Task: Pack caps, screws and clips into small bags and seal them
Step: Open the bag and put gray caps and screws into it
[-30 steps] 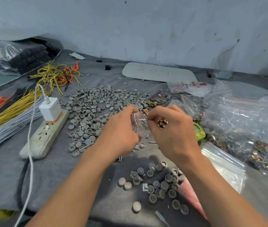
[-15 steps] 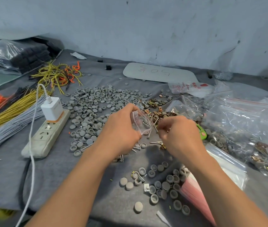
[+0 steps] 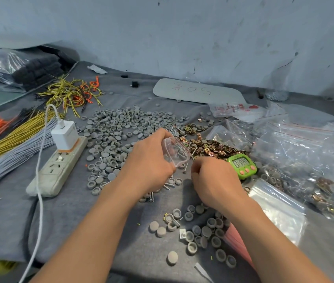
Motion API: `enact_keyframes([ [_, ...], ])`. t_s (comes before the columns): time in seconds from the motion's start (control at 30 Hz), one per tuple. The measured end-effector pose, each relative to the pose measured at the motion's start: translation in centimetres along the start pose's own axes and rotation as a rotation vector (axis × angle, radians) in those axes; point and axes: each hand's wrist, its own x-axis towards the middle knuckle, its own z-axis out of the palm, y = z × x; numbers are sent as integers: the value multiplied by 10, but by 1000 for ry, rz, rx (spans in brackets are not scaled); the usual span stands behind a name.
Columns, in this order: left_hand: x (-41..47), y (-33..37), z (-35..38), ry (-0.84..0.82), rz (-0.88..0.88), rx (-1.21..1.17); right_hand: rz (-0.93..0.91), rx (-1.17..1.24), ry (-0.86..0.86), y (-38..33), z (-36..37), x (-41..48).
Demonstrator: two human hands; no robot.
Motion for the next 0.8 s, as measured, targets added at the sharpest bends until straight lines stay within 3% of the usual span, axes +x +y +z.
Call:
enact_keyframes([
  [0.1,0,1,1,-1,8,6,21,328,229,3,-11,4],
  [0.2,-1,2,3,11,8,20,-90,551,403,2,-18,2],
  [0.33,-1,3,4,-1,-11,42,-329,504,460,-10,-13,-4],
  [0.43,-1,4,4,-26,11,46,-380,463,437,-15,-6,-2],
  [0.63,0,2,-1,-4,16,-20,-148,519,537,6,-16,2],
  [0.8,2,0,-4,11,-1,-57,93,207,255,22,-16,10],
])
